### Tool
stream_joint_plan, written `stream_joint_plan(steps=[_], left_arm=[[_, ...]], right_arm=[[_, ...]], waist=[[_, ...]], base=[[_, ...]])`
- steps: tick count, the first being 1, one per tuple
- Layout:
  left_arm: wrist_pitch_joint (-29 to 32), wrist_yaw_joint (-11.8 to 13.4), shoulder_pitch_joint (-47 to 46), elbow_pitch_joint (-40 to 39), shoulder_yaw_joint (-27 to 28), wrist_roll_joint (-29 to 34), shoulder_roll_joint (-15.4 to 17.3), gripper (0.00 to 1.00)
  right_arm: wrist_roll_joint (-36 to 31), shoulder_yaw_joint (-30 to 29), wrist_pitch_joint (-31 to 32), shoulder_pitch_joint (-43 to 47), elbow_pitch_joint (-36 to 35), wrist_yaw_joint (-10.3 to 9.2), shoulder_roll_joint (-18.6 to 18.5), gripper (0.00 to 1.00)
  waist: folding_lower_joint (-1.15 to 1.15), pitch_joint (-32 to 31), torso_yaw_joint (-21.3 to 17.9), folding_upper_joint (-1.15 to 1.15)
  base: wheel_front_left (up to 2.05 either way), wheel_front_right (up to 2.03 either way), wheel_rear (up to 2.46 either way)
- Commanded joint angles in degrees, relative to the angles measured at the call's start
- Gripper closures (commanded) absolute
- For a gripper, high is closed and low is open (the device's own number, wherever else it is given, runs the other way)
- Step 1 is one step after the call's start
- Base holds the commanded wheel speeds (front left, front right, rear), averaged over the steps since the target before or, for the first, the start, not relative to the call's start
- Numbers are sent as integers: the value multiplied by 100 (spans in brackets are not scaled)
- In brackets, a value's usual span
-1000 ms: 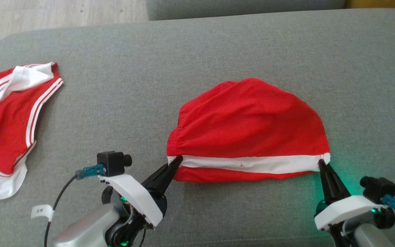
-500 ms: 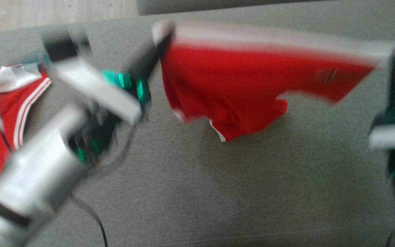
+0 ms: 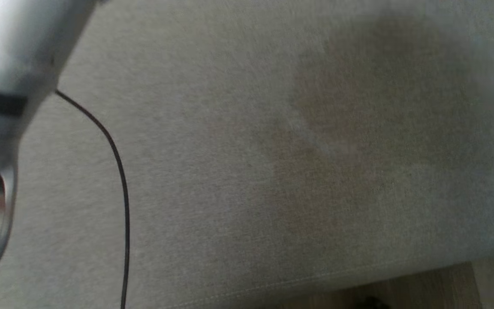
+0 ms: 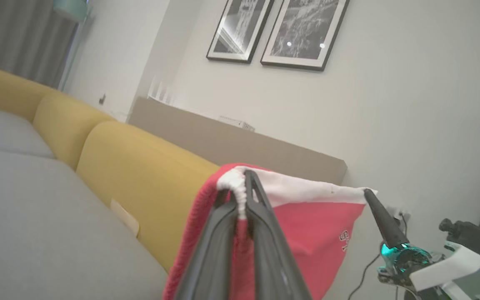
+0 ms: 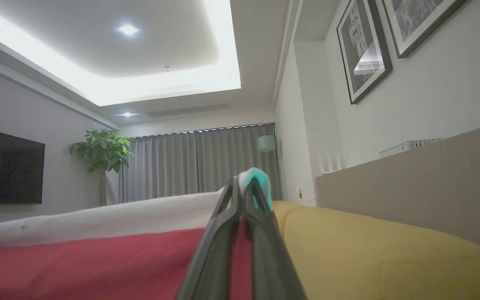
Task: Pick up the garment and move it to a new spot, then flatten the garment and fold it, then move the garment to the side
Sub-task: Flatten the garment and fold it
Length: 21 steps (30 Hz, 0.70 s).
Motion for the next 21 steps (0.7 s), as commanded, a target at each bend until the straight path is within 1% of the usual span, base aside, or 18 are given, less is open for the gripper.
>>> stream_joint_plan(steps=[1, 3, 5, 7, 9, 11, 15, 18, 21], left_arm=[[-124, -36, -340, -9, 122, 98, 110, 100], [-268, -36, -385, 145, 115, 171, 48, 100], [-322, -36, -216, 157, 68, 186, 53, 100], [-340, -36, 105, 58, 58, 269, 131, 100], [-343, -36, 617, -150, 240, 424, 186, 100], [-344, -36, 1271, -470, 376, 607, 242, 100], [-345, -36, 2801, -1189, 605, 1129, 390, 100], [-346, -36, 4057, -1628, 812, 1527, 508, 100], [-346, -36, 5252, -1980, 1046, 1907, 508, 100]], right_arm=[[-13, 83, -79, -124, -92, -5, -68, 100], [31, 188, -208, -173, -43, -5, -54, 100], [92, 347, -307, 12, -83, -5, -43, 100], [185, 468, -397, 406, -206, -5, -44, 100], [279, 534, -472, 981, -391, -5, -45, 100], [343, 564, -529, 1682, -621, -5, -43, 100], [455, 359, -594, 3280, -1123, -5, 68, 100], [474, 99, -619, 4440, -1489, -5, 286, 100], [530, -55, -628, 5469, -1842, -5, 535, 100]], waist=[[0, 366, -250, 0], [0, 442, -285, 0], [0, 469, -299, 0], [0, 466, -280, 0], [0, 430, -241, 0], [0, 350, -178, 0], [0, 65, -37, 0], [0, -189, -17, 0], [0, -443, 2, 0]], base=[[0, 0, 0], [0, 0, 0], [0, 0, 0], [0, 0, 0], [0, 0, 0], [0, 0, 0], [0, 0, 0], [0, 0, 0], [0, 0, 0]])
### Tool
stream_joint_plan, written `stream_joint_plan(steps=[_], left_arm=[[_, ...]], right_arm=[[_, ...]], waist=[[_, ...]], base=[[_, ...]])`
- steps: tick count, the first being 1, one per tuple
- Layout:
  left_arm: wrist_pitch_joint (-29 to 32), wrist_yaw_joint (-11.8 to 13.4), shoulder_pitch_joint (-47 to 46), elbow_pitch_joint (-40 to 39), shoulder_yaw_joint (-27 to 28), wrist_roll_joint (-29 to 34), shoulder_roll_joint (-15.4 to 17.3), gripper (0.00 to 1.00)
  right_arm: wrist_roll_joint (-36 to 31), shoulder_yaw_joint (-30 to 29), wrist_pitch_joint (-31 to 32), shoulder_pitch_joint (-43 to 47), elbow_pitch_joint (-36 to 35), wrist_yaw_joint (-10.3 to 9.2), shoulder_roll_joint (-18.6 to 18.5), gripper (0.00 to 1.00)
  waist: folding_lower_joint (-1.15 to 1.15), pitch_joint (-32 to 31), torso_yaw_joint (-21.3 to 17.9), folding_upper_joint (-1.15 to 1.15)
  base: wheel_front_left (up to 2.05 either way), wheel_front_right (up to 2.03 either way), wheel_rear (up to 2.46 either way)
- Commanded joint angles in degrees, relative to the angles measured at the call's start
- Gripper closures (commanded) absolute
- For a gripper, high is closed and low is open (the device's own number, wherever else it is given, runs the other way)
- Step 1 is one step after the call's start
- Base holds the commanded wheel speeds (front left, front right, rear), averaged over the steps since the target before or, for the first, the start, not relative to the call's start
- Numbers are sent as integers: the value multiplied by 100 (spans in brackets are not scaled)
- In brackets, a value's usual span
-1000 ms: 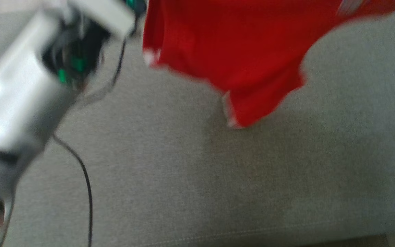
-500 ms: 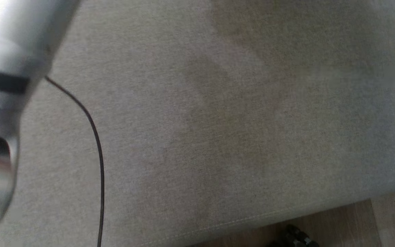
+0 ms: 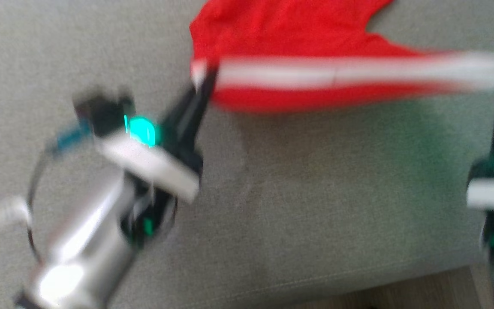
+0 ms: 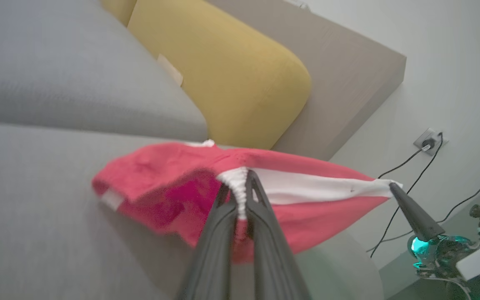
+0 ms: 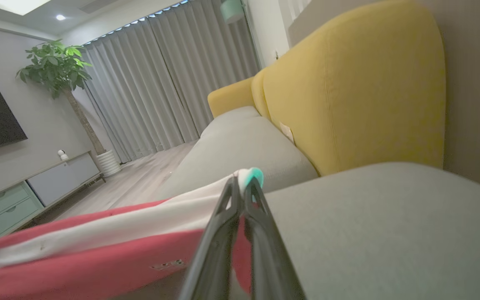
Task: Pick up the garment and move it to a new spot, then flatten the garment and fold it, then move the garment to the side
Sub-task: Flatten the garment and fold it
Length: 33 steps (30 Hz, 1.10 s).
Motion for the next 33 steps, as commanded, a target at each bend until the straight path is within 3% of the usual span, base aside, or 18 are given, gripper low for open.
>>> stream_joint_plan(steps=[1, 4, 11, 17, 21, 25, 33], left_arm=[[-30, -35, 607, -409, 467, 288, 108, 100], [-30, -35, 1550, -693, 718, 638, -56, 100], [-30, -35, 2728, -1029, 864, 1207, -206, 100], [-30, -35, 3247, -1335, 870, 1124, -257, 100], [-30, -35, 3065, -1434, 772, 782, -372, 100], [-30, -35, 2537, -1266, 590, 276, -545, 100], [-28, -35, 1103, -383, 181, -437, -830, 100]], right_arm=[[92, -23, -52, 646, -457, -4, 67, 100], [151, -75, 4, 1455, -790, -4, 168, 100], [162, -321, 335, 2690, -1511, -4, 209, 100], [-44, -701, 822, 3344, -2260, -4, 184, 100], [-271, -964, 1221, 3061, -2284, -4, 191, 100], [-368, -1008, 1721, 2318, -1859, -4, 30, 100], [-520, -769, 2304, 721, -850, -4, -779, 100]], waist=[[-1, -348, 60, 0], [-1, -591, 122, 0], [-1, -926, 319, 0], [-1, -1017, 511, 0], [-1, -956, 617, 0], [-1, -823, 723, 0], [-1, -364, 988, 0]], base=[[0, 0, 0], [0, 0, 0], [0, 0, 0], [0, 0, 0], [0, 0, 0], [0, 0, 0], [0, 0, 0]])
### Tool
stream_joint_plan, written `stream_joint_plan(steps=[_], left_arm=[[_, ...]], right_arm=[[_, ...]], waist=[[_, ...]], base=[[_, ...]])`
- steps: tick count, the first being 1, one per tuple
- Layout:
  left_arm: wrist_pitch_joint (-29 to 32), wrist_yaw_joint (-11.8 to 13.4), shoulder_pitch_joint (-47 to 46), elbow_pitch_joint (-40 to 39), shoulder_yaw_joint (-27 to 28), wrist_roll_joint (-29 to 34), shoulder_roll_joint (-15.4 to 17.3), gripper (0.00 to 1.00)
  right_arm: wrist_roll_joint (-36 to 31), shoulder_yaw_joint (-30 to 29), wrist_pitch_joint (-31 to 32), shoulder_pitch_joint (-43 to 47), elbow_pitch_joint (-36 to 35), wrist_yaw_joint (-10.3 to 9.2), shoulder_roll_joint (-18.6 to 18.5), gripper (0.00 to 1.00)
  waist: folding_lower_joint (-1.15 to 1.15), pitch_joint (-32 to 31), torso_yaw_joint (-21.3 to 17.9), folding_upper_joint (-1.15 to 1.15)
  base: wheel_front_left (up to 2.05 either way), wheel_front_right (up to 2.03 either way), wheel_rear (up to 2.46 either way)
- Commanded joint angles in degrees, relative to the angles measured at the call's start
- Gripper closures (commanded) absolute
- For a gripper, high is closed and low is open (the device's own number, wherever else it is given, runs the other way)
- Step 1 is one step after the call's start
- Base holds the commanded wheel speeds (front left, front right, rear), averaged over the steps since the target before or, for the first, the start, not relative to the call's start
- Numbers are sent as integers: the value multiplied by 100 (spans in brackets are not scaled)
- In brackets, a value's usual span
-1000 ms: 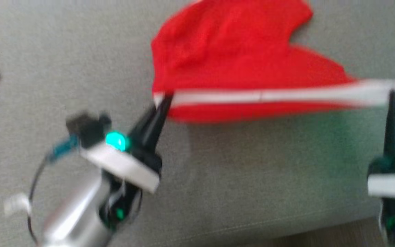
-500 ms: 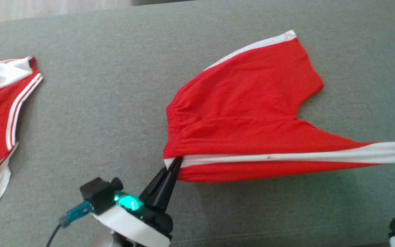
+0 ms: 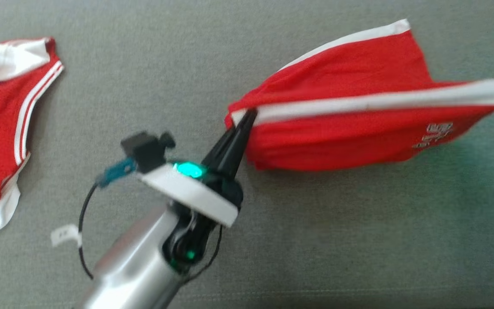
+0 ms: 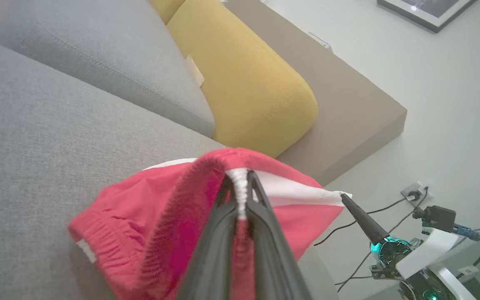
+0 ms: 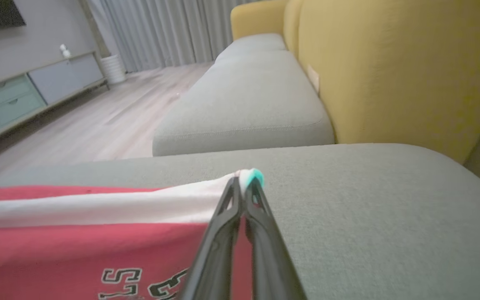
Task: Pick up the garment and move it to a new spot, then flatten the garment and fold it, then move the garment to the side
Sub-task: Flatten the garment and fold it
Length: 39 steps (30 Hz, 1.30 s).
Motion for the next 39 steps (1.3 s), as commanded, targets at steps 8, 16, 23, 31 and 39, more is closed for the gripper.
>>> stream_joint_plan(steps=[8, 16, 23, 31, 39], left_arm=[[-28, -35, -1140, 1284, 223, -213, -328, 100], [-32, -35, -1736, 1834, 207, -389, -547, 100], [-34, -35, -2198, 2159, 48, -562, -616, 100], [-34, -35, -2296, 2372, -238, -561, -623, 0], [-34, 248, -1392, 1917, 711, 1131, -527, 0]], right_arm=[[97, 1050, 643, -1488, 717, -5, -1098, 100], [214, 1711, 895, -2561, 1537, -5, -1513, 100], [403, 2339, 901, -3421, 2315, -5, -1561, 76], [646, 2695, 365, -3616, 2715, -5, -1494, 0], [1115, 2644, -241, -2743, 2444, -5, -1331, 0]], waist=[[0, 497, 278, 0], [0, 747, 518, 0], [0, 927, 626, 0], [0, 811, 548, 0], [0, 228, 334, 0]], base=[[0, 0, 0], [0, 0, 0], [0, 0, 0], [0, 0, 0], [0, 0, 0]])
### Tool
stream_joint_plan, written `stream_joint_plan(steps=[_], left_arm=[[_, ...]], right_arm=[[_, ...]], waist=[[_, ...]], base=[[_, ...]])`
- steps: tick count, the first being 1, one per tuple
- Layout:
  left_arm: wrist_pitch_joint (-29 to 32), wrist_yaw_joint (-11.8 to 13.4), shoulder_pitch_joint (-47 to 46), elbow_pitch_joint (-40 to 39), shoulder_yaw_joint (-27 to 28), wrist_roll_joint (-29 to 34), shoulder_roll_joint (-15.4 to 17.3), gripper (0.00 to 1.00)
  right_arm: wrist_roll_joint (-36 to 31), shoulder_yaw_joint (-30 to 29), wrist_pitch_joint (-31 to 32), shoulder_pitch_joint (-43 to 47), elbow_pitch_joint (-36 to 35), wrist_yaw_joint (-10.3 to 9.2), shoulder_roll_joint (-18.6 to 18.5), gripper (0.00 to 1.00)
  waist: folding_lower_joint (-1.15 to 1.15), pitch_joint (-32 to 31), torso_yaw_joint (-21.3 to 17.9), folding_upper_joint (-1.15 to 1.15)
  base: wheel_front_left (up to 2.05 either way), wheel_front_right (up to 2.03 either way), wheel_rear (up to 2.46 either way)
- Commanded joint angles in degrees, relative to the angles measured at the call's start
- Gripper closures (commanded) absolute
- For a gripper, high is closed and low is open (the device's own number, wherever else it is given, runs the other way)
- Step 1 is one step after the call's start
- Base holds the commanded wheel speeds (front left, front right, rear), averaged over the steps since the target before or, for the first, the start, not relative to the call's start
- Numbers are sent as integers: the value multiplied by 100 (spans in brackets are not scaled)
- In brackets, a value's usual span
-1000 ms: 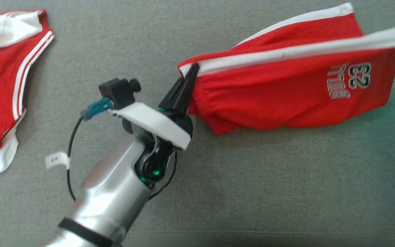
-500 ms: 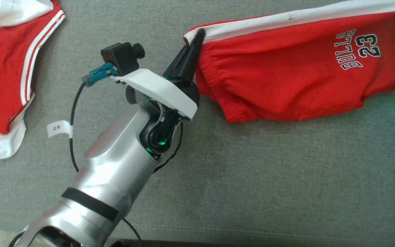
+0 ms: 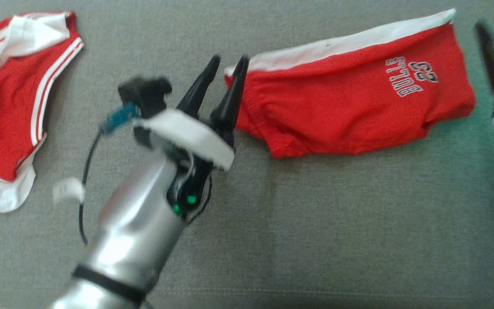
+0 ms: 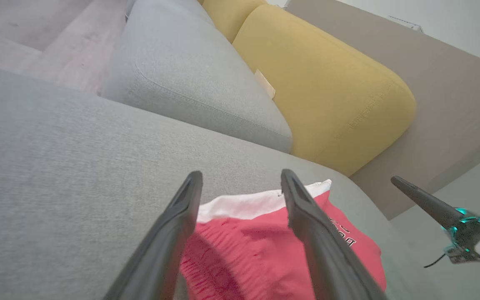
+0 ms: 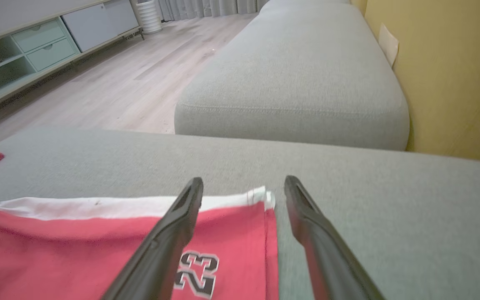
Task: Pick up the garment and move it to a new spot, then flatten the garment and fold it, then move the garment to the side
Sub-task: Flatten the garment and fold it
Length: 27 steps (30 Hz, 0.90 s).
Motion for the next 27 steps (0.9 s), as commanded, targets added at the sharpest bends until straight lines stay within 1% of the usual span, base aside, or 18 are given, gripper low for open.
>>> stream_joint_plan(steps=[1, 4, 8, 11, 15, 20, 21, 27], left_arm=[[-31, 137, 295, -334, 317, 381, 139, 0], [-31, 343, 950, -741, 577, 1077, 162, 0], [-31, 562, 1733, -1397, 917, 1894, 140, 0], [-31, 646, 2236, -1875, 1085, 2395, 97, 0], [-31, 719, 2672, -2390, 1163, 2895, 48, 0], [-31, 813, 2892, -2736, 1059, 3251, 29, 0], [-31, 813, 2892, -2736, 1059, 3251, 29, 0], [-31, 1020, 2944, -2916, 889, 3340, 26, 0]], right_arm=[[60, -24, -94, 345, -217, -5, -10, 0], [21, -169, -189, 788, -312, -5, 165, 0], [-120, -499, -142, 1260, -331, -5, 441, 0], [-312, -809, -45, 1409, -242, -5, 603, 0], [-622, -1245, 186, 1285, 129, -5, 744, 0], [-1109, -1687, 412, 940, 827, -5, 758, 0], [-1109, -1687, 412, 940, 827, -5, 758, 0], [-1366, -1898, 538, 678, 1474, -5, 685, 0]], waist=[[0, -249, -133, 0], [0, -451, -157, 0], [0, -590, -68, 0], [0, -594, 70, 0], [0, -502, 338, 0], [0, -344, 758, 0], [0, -344, 758, 0], [0, -195, 1138, 0]], base=[[0, 0, 0], [0, 0, 0], [0, 0, 0], [0, 0, 0], [0, 0, 0], [0, 0, 0], [0, 0, 0], [0, 0, 0]])
